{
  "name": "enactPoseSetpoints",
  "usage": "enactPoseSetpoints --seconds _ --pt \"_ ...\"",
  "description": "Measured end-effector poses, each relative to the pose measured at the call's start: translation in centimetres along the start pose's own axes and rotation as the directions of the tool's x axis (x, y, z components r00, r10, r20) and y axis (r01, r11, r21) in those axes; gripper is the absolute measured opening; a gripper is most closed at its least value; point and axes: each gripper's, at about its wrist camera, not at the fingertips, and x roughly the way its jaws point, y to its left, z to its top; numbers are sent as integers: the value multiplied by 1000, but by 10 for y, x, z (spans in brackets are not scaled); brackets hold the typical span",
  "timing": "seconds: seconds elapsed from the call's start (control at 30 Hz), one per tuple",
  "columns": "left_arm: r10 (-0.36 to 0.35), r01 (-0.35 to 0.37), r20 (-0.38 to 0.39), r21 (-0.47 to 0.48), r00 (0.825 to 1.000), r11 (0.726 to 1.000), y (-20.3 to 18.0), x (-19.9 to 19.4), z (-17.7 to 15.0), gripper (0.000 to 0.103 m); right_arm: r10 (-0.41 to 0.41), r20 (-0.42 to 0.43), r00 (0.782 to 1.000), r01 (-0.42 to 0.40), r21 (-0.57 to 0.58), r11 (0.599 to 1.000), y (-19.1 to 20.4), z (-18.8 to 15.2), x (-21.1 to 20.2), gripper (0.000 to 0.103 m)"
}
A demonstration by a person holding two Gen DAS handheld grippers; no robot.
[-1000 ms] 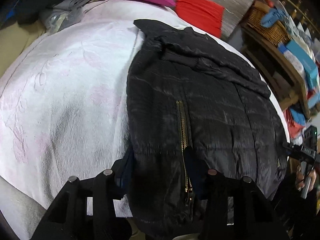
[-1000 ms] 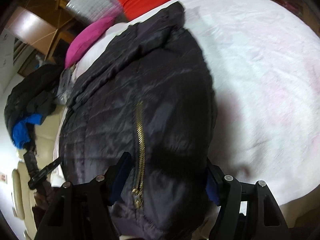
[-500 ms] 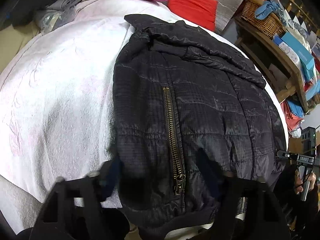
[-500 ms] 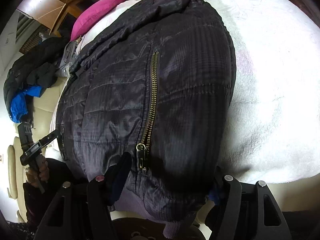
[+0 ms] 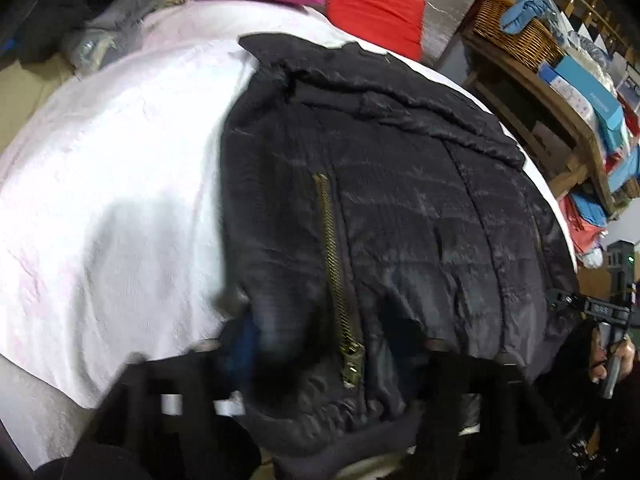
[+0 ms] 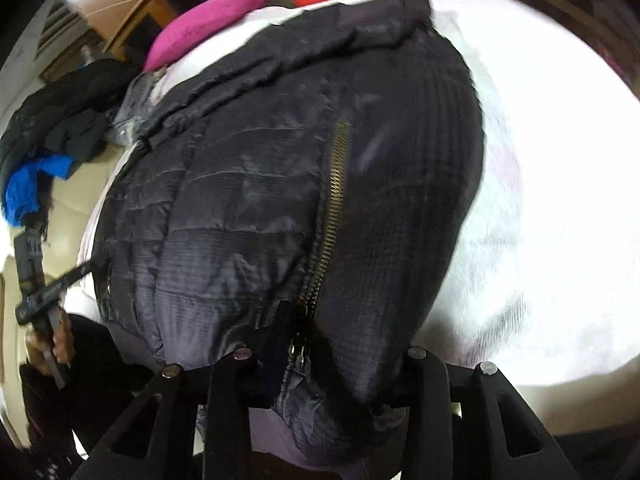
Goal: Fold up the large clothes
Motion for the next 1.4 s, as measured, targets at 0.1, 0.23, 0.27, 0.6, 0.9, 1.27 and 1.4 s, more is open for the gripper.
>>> enactPoseSetpoints --seconds 0.1,0.23,0.27,0.6,0.9,1.27,1.4 --pt "10 -11 5 39 1000 999 -5 -1 -2 66 -18 -24 1000 19 60 998 -3 -2 2 73" --pt "-15 15 3 14 1000 1000 1 -3 -4 48 -56 -39 998 58 53 997 -6 -14 5 74" --pt "-15 15 12 9 1000 1000 3 -5 -4 34 -63 -34 997 64 52 997 -7 -17 4 74" --pt "-88 86 66 30 994 996 2 -16 -3 25 -67 77 995 70 -45 997 34 -12 -9 39" --pt "-80 79 18 26 997 997 -1 -9 -8 52 -28 -1 1000 28 96 995 -11 -21 1 66" --pt "-103 104 90 -4 991 995 5 -20 -6 11 64 86 994 -65 12 998 -7 -28 -28 33" --pt "-104 104 4 -57 995 993 10 -6 -8 54 59 18 998 -60 68 996 -23 -31 -18 37"
